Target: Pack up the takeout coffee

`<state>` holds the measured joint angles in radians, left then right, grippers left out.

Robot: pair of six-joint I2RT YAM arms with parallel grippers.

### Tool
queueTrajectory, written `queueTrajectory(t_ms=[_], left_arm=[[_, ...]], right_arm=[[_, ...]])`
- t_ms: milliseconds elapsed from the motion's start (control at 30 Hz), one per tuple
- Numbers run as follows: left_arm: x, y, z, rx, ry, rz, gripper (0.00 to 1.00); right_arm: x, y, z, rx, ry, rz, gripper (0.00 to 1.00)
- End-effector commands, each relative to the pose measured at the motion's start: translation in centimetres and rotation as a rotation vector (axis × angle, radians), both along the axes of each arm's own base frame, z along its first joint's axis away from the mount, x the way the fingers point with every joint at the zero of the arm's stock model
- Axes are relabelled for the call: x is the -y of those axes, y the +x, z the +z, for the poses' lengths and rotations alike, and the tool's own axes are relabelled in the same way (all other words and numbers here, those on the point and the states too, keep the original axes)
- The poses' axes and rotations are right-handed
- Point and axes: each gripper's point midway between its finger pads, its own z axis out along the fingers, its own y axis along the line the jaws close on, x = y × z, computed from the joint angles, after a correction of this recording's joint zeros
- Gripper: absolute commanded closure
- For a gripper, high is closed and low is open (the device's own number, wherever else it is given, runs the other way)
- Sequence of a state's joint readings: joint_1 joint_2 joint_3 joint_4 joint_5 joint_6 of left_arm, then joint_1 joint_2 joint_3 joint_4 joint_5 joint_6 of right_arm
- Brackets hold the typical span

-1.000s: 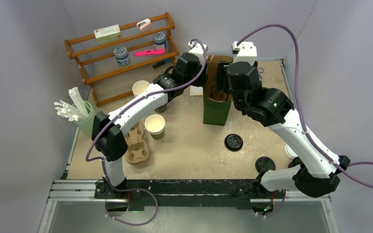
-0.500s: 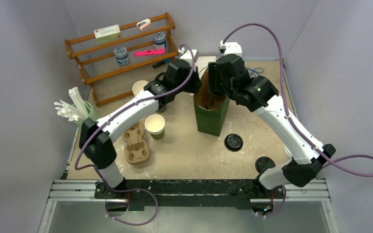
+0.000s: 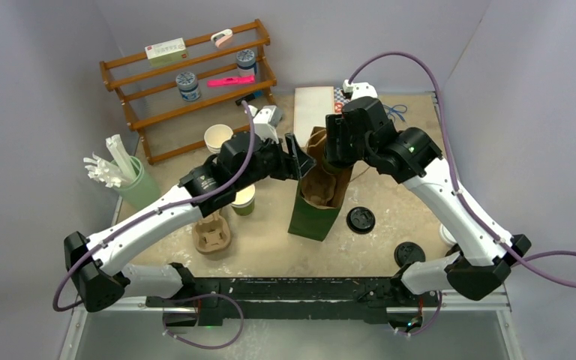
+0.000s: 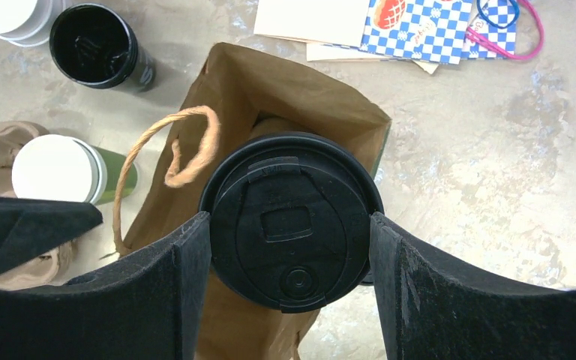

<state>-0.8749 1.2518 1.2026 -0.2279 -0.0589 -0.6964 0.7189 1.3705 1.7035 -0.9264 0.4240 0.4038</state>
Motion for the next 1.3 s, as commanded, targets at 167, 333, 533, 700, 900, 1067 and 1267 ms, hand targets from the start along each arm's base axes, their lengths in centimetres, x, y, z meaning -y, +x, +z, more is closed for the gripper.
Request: queueTrajectory(t_ms=[167, 333, 533, 700, 900, 1067, 1267], left_arm=[[-4.1, 3.0, 5.0, 0.125, 0.114, -0.014, 0.36], [-5.2, 6.2, 5.6, 0.145, 0.174, -0.034, 0.51], [-3.2, 9.0, 5.0, 0.153, 0.128, -0.191, 0.49], [-0.5, 10.0, 3.7, 0.142, 0.113, -0.334, 0.40], [0.9, 11.0, 0.7, 0.068, 0.129, -0.393, 0.39], [0.7, 10.3, -1.9, -0.015, 0.172, -0.412, 0.36], [0.7, 8.6, -2.9, -0.047, 0.206, -0.429, 0.44]], right_arm=[[-0.1, -0.6, 1.6, 0.023, 0.040, 0.028, 0.70], [0.0, -0.4, 2.7, 0.064, 0.079, 0.007, 0.72], [0.4, -0.5, 2.2, 0.067, 0.080, -0.012, 0.73], [0.7, -0.5, 2.6, 0.091, 0.092, -0.018, 0.75], [0.8, -0.6, 2.8, 0.101, 0.096, -0.019, 0.75], [0.8, -0.5, 2.2, 0.086, 0.076, -0.016, 0.75], [-0.2, 0.3, 1.9, 0.055, 0.038, 0.015, 0.75]])
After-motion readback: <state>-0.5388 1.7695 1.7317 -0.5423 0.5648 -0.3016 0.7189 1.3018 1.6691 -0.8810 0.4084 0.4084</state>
